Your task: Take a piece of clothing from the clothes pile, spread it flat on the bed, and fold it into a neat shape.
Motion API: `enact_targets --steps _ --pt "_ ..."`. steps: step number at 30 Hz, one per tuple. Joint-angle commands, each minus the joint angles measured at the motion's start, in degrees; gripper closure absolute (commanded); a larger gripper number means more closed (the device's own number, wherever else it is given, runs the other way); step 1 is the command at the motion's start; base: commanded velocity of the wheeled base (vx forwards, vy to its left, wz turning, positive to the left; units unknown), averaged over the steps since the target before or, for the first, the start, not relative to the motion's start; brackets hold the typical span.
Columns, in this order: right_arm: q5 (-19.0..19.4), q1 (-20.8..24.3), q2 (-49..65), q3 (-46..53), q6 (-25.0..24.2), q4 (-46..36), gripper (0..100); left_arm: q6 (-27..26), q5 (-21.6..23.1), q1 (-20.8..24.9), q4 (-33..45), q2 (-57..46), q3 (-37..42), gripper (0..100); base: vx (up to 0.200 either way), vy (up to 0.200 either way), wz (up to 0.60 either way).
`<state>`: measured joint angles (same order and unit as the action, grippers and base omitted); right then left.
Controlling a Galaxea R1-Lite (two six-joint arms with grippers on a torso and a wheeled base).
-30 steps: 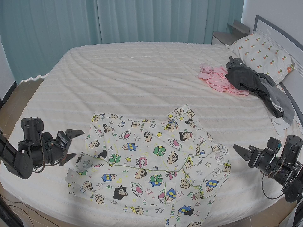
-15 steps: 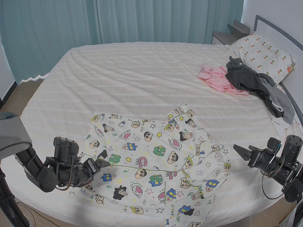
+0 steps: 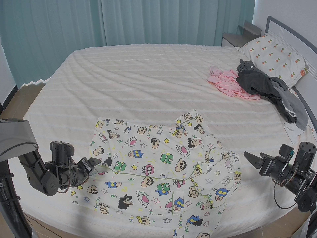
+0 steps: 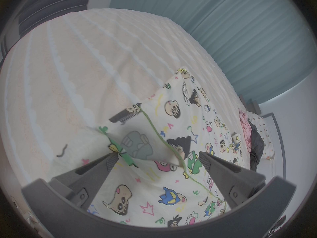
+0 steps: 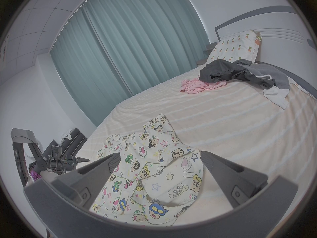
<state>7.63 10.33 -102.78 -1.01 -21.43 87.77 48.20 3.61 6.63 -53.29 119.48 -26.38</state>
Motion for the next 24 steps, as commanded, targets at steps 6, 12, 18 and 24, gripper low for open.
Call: enact_targets --steps 6,12,18,24 --pt "-0.1 0.0 0.0 1.0 0.0 0.0 0 -0.1 -0.4 -4.4 -2.1 4.3 -0.6 0 0.0 0.0 0.0" --pt "-0.1 0.0 -0.1 1.0 0.1 0.0 0 0.3 0.2 -8.7 -6.9 6.6 -1.9 0 0.0 0.0 0.0" --pt "0.1 0.0 -0.7 1.0 -0.1 -1.2 0 0.7 2.1 -10.1 -4.5 -1.9 1.8 0 0.0 0.0 0.0" --pt "0.3 2.2 -2.9 1.0 -0.5 -6.1 0 7.3 4.5 -7.3 -4.2 -12.6 10.6 0 0.0 0.0 0.0"
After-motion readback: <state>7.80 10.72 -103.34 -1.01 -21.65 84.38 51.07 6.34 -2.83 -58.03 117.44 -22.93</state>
